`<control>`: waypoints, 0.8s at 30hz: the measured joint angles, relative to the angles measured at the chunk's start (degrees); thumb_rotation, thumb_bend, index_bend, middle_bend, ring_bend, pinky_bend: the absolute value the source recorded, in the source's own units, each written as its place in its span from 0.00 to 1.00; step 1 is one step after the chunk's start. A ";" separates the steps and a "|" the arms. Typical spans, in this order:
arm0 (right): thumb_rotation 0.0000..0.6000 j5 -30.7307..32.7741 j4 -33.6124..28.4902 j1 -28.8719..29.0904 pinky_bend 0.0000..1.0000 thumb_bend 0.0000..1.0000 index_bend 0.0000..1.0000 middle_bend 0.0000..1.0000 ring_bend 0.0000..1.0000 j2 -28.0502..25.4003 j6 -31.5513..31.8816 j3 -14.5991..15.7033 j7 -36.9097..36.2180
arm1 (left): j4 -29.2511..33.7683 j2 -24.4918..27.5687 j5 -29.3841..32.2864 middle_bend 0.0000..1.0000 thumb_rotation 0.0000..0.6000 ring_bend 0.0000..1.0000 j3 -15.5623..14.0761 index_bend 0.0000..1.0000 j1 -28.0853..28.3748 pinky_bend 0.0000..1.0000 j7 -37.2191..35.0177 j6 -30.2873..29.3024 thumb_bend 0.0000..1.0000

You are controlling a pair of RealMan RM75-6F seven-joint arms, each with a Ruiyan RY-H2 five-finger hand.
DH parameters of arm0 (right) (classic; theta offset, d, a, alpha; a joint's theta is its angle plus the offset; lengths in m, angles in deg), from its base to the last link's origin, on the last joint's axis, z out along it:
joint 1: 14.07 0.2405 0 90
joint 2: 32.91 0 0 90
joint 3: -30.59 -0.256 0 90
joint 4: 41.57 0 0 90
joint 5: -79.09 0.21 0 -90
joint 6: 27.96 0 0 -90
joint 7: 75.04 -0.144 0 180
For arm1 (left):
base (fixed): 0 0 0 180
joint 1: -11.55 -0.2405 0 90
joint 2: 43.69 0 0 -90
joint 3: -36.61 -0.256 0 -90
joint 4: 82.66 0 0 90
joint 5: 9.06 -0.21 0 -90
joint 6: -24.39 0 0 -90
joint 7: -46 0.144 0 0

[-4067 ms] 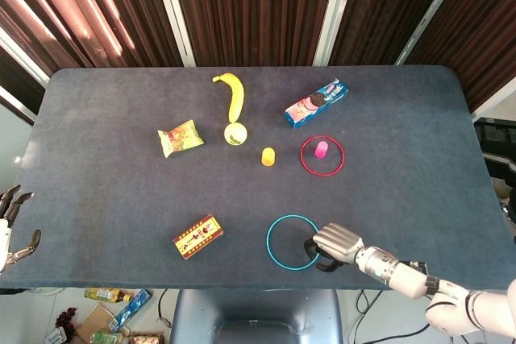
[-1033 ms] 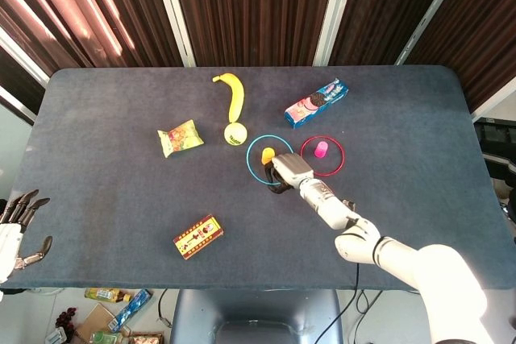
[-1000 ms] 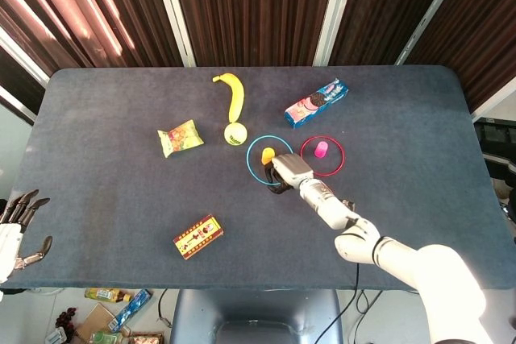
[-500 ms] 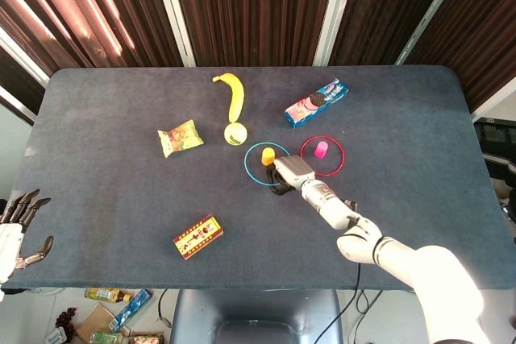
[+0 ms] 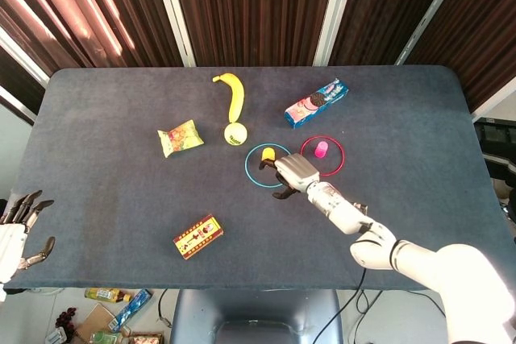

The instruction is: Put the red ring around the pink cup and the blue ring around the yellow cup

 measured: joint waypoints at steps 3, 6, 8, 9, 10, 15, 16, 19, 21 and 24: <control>1.00 -0.19 -5.91 -1.36 1.00 0.22 0.29 1.00 1.00 -3.29 1.45 0.59 2.23 | 0.02 0.02 -0.10 0.05 1.00 0.05 -0.08 0.19 0.00 0.25 0.08 -0.03 0.38; 1.00 -1.12 -13.06 -3.70 1.00 0.22 0.37 1.00 1.00 -7.22 5.05 1.60 5.28 | 0.04 -0.03 -0.09 0.05 1.00 0.05 -0.11 0.19 0.04 0.25 0.27 0.03 0.38; 1.00 -2.48 -17.87 -6.04 1.00 0.22 0.46 1.00 1.00 -9.70 9.51 2.56 8.55 | 0.08 -0.08 -0.09 0.05 1.00 0.05 -0.13 0.19 0.12 0.25 0.52 0.12 0.38; 1.00 -3.23 -19.44 -7.23 0.99 0.22 0.48 1.00 1.00 -10.62 11.93 3.03 10.31 | 0.11 -0.11 -0.10 0.05 1.00 0.05 -0.13 0.19 0.15 0.25 0.63 0.13 0.38; 1.00 -4.33 -21.15 -8.99 0.98 0.22 0.51 1.00 0.99 -11.76 15.57 3.67 13.01 | 0.15 -0.15 -0.11 0.05 1.00 0.05 -0.12 0.19 0.17 0.25 0.71 0.14 0.38; 1.00 -8.89 -26.19 -18.22 0.77 0.22 0.53 0.83 0.75 -15.60 32.78 6.63 27.43 | 0.49 -0.35 -0.10 0.05 1.00 0.05 -0.07 0.18 0.20 0.25 1.59 -0.09 0.38; 1.00 -9.72 -27.28 -21.22 0.73 0.22 0.52 0.74 0.64 -16.49 37.14 7.43 31.36 | 0.55 -0.41 -0.12 0.05 1.00 0.05 -0.05 0.18 0.20 0.25 1.77 -0.16 0.38; 1.00 -10.71 -29.99 -29.28 0.69 0.22 0.45 0.58 0.48 -18.60 46.10 9.38 38.73 | 0.61 -0.53 -0.12 0.05 1.00 0.05 -0.02 0.17 0.21 0.25 2.08 -0.28 0.38; 1.00 -10.97 -31.62 -33.20 0.53 0.22 0.34 0.41 0.31 -19.81 49.41 10.49 40.90 | 0.65 -0.57 -0.02 0.05 1.00 0.05 0.02 0.17 0.21 0.25 2.23 -0.29 0.38; 1.00 -9.47 -33.63 -37.50 0.18 0.20 0.16 0.19 0.10 -21.34 51.92 11.62 41.99 | 0.79 -0.74 0.40 0.05 1.00 0.05 0.19 0.16 0.18 0.26 2.95 -0.38 0.38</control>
